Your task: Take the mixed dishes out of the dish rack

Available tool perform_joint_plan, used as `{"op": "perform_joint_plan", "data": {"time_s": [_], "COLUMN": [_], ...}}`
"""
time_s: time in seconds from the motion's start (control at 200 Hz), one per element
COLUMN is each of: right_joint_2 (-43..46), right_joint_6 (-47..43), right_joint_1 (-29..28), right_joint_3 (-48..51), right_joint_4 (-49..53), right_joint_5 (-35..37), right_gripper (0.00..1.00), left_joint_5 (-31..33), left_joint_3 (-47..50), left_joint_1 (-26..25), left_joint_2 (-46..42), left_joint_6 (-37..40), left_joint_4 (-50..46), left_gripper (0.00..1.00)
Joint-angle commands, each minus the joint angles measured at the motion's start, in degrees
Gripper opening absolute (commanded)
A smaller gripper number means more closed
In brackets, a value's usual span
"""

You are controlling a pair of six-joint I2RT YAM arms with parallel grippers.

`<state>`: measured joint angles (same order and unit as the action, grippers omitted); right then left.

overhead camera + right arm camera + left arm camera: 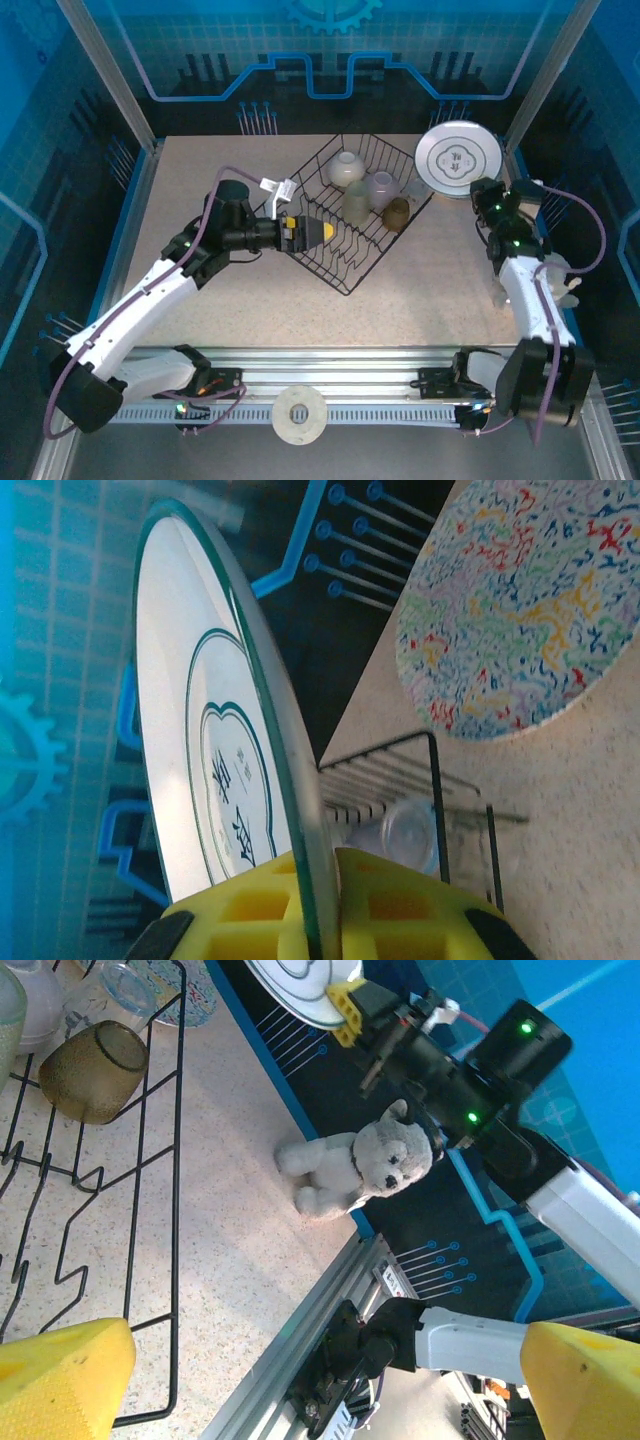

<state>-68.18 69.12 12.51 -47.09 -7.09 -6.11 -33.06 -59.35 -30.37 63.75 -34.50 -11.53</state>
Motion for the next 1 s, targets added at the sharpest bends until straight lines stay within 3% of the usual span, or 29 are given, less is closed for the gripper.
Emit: {"op": "perform_joint_plan", "data": {"time_s": [0.0,0.445,0.996], "right_joint_2": [-5.39,-30.35,-46.08], "right_joint_6": [3.53,4.12,4.84], "right_joint_1": [1.77,2.73,0.49], "right_joint_3": [-5.35,-23.43,-33.75], "right_joint_4": [-11.78,-9.96,-2.32], "right_joint_5": [3.32,6.6,11.01], "right_gripper": [0.0,0.0,0.0], "left_joint_5": [-1.28,-1.92,-2.19], "left_joint_3": [0.81,1.87,2.18], "left_joint_1": [-0.13,-0.15,-0.17], "left_joint_2": [-1.07,-1.7,-0.38], "left_joint_6": [1.02,2.93,4.28], "left_joint_4": [-1.32,-2.09,-3.28], "left_gripper": [0.99,0.99,0.99]}}
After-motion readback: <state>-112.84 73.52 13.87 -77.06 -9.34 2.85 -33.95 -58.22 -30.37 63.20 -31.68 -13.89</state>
